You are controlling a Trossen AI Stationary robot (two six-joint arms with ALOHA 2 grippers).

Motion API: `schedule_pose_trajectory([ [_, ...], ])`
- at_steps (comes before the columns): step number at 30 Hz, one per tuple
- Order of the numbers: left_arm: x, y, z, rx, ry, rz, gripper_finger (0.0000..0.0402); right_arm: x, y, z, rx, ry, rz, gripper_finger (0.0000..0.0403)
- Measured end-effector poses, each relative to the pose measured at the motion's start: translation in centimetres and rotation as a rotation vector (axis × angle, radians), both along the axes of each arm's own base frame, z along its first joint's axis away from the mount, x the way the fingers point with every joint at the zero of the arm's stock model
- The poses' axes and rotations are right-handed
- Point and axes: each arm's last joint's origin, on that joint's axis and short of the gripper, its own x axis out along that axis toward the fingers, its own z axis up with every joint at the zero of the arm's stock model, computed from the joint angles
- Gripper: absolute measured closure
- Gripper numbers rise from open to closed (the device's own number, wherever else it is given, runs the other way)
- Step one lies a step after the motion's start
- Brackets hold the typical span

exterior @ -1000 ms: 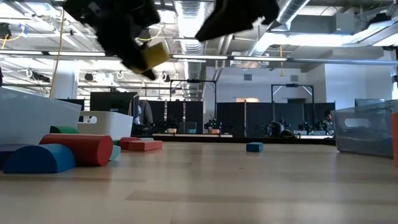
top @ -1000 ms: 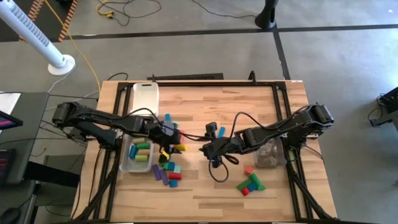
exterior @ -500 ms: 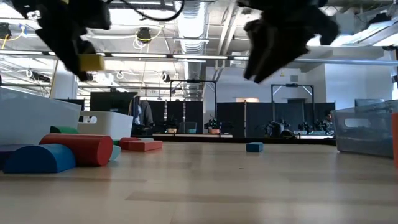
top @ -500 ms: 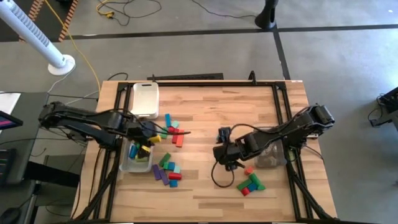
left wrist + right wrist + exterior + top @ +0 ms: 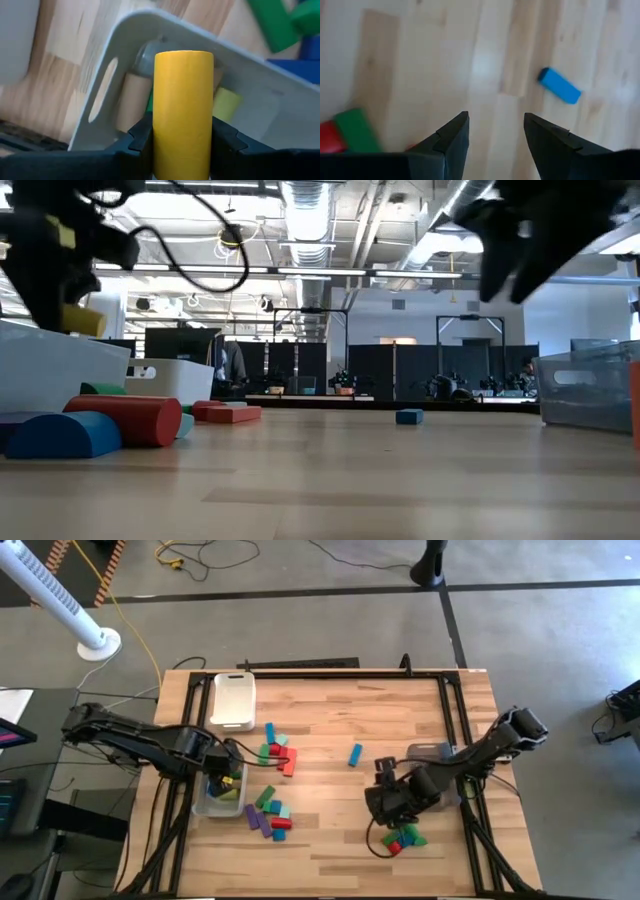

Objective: Sort blocks by size
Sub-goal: Put the yellow cylindrical block into the gray bin

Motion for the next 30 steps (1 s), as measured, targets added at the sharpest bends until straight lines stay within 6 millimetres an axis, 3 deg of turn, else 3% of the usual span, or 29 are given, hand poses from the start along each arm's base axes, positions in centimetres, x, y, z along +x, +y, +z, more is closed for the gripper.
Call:
schedule_pose_trajectory([
  [11,-0.7,0.1,-2.4,-0.009,0.058,0.04,0.0275,-2.7,2.0,-0.3,0.071,0.106,-0.158,0.017],
  [26,-0.4,0.2,-2.4,0.025,0.023,0.049,0.0272,-4.5,3.8,-0.4,0.098,0.099,-0.263,0.0155],
  [30,-0.4,0.2,-2.4,0.04,0.019,0.051,0.0255,-4.9,4.3,-0.4,0.105,0.095,-0.302,0.0155],
])
